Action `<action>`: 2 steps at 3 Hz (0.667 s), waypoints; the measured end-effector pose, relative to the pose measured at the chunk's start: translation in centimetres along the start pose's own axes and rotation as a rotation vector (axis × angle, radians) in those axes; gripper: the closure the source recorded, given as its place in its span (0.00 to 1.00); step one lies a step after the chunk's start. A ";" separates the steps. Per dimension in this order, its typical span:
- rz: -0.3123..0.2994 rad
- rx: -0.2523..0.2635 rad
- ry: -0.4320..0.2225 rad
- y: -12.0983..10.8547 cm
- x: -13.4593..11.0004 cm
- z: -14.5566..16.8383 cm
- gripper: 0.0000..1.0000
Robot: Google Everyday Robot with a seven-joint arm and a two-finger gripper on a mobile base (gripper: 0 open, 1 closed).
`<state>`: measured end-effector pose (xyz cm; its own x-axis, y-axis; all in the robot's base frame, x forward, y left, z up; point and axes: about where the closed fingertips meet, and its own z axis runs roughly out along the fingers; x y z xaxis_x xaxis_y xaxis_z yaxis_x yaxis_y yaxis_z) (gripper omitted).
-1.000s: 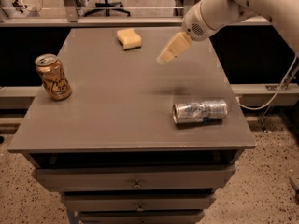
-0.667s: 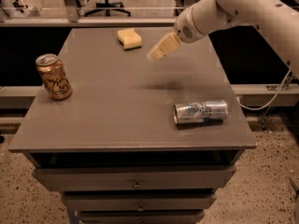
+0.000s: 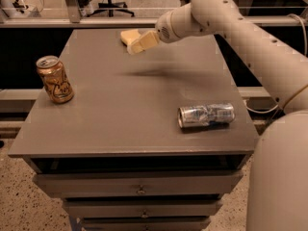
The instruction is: Pick sponge
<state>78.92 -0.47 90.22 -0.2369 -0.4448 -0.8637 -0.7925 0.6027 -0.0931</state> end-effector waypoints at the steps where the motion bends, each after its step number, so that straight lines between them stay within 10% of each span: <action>1: 0.027 0.000 -0.030 -0.8 -0.6 4.3 0.00; 2: 0.052 -0.002 -0.046 -1.3 -0.9 7.4 0.00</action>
Offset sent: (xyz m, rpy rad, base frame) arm 0.0827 0.0628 -0.0369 0.0997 0.0091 -0.0370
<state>84.30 4.06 87.47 -0.2513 -0.3821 -0.8893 -0.7811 0.6226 -0.0467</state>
